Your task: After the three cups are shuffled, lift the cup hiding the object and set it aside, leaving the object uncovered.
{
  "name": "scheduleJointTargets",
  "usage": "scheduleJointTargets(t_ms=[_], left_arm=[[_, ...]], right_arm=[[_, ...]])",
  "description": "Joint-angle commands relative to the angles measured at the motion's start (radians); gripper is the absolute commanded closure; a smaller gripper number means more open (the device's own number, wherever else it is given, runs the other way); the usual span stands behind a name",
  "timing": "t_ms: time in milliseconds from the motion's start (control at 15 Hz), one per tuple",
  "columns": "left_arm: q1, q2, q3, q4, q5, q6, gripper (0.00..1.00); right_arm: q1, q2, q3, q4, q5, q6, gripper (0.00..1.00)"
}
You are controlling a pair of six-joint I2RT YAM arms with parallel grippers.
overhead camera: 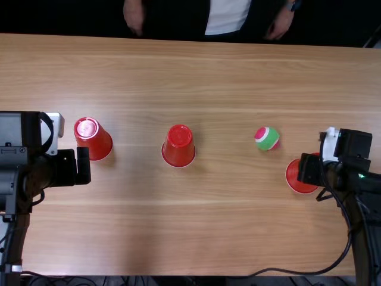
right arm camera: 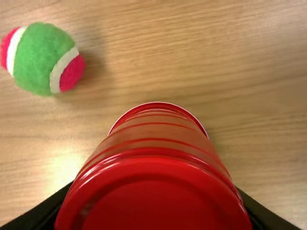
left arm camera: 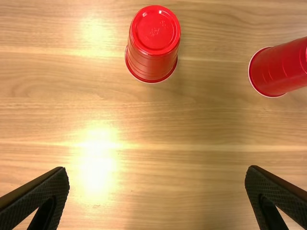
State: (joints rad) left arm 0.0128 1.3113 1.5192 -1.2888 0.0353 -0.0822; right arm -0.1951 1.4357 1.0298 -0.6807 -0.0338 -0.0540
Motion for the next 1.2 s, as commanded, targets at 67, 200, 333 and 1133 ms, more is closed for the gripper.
scheduleJointTargets(t_ms=[67,200,333,1133], left_arm=[[-0.01,-0.015,0.013,-0.002,0.009,0.005,0.0],[-0.01,-0.015,0.012,-0.002,0.009,0.005,0.0],[-0.01,-0.015,0.013,-0.002,0.009,0.005,0.0],[-0.008,-0.084,-0.014,-0.002,0.009,0.005,0.0]], right_arm=[[-0.006,0.006,-0.024,0.004,-0.001,-0.031,0.0],[-0.003,-0.003,-0.02,0.006,-0.001,-0.033,0.0],[-0.001,-0.009,-0.005,0.006,-0.005,-0.031,0.0],[0.315,-0.169,0.142,0.059,-0.007,0.002,0.0]])
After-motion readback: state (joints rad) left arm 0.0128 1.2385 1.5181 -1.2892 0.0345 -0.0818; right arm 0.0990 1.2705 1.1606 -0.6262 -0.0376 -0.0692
